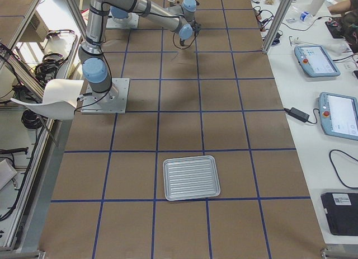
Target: Place bearing gear from tray to pile
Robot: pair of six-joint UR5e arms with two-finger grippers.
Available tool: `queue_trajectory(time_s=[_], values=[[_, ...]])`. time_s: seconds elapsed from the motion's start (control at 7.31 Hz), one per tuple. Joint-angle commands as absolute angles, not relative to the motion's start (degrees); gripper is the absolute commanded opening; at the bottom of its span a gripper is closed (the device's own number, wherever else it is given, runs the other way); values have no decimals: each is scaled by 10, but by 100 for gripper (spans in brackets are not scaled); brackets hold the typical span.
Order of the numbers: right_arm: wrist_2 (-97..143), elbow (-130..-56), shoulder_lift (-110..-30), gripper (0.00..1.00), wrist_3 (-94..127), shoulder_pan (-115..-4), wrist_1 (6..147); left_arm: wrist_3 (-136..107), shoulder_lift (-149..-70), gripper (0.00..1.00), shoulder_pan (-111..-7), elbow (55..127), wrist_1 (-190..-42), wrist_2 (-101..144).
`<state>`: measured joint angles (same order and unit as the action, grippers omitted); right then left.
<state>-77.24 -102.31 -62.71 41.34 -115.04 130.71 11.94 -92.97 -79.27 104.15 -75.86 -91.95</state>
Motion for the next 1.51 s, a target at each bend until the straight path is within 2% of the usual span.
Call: queue_trajectory(time_s=[0.0, 0.27, 0.68, 0.96, 1.23, 1.37], values=[[-780, -1019, -632, 100, 408, -1133, 1310, -12, -930, 100, -872, 937, -870, -892], [-804, -1022, -656, 100, 374, -1089, 1296, -42, -920, 100, -924, 868, -933, -893], [-827, -1022, -740, 100, 205, -980, 1168, -63, -933, 100, -935, 868, -950, -889], [-831, -1020, -819, 100, 89, -887, 1045, -82, -952, 100, -963, 915, -912, -890], [-868, -996, -890, 100, 62, -857, 942, -135, -997, 100, -1007, 1005, -714, -889], [-869, -958, -907, 100, 63, -860, 880, -185, -1019, 100, -1049, 1045, -682, -889]])
